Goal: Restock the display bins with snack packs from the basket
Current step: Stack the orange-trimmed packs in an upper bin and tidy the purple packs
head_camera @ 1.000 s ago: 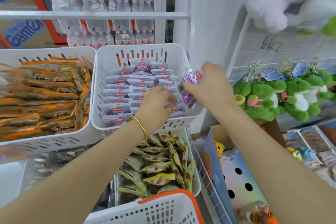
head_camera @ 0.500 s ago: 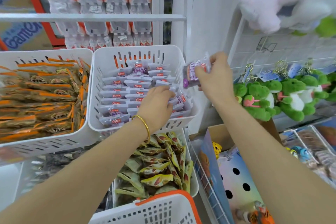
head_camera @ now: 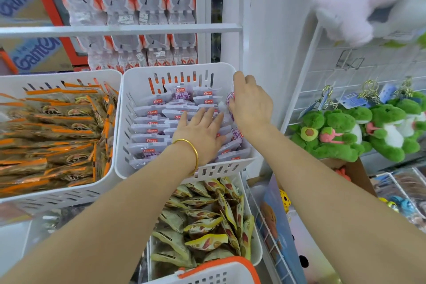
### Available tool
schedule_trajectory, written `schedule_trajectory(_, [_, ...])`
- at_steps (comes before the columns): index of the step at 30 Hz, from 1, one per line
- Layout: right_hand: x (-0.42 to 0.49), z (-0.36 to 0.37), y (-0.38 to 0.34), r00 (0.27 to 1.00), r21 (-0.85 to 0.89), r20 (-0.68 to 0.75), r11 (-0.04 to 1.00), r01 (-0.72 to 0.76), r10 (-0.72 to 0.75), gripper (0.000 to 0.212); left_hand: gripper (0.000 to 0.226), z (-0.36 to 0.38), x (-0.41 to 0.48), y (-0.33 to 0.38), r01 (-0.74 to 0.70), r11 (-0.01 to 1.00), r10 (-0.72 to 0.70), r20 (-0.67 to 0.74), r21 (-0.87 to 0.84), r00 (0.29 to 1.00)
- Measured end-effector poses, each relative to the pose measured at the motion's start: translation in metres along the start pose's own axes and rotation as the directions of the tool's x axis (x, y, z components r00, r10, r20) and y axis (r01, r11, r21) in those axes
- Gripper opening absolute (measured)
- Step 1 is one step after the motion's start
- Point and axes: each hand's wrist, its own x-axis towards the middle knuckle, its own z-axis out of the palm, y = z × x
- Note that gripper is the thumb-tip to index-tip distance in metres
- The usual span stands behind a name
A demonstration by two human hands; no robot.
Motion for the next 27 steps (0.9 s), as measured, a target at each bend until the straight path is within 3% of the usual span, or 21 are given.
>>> schedule_trajectory(10, [-0.006,0.007,0.013,0.973,-0.164,0.179,0.971,0.175,-0.145,0.028,0.06,-0.002,-0.008,-0.005,0.054,0.991,-0.054,-0.004,0.122,0.999])
schedule_trajectory(15, [-0.022,-0.002,0.034,0.998,-0.049,0.061,0.998,0.027,-0.024,0.036,0.062,0.001,-0.006,-0.006,0.025,0.997,-0.024,-0.018,0.068,1.0])
schedule_trajectory(18, [-0.033,0.005,0.037,0.963,-0.093,0.258,0.99,0.11,-0.083,0.044,0.061,0.003,-0.004,-0.007,0.017,0.999,-0.017,-0.003,0.044,1.0])
schedule_trajectory(20, [-0.035,0.008,0.036,0.943,-0.079,0.328,0.993,0.087,-0.057,0.043,0.059,0.004,-0.003,-0.007,0.022,0.999,-0.022,-0.002,0.044,1.0])
schedule_trajectory(27, [-0.051,0.003,0.028,0.949,-0.187,0.314,0.977,0.1,-0.037,0.033,0.057,0.006,-0.003,-0.006,0.043,0.997,-0.043,-0.005,0.064,0.999])
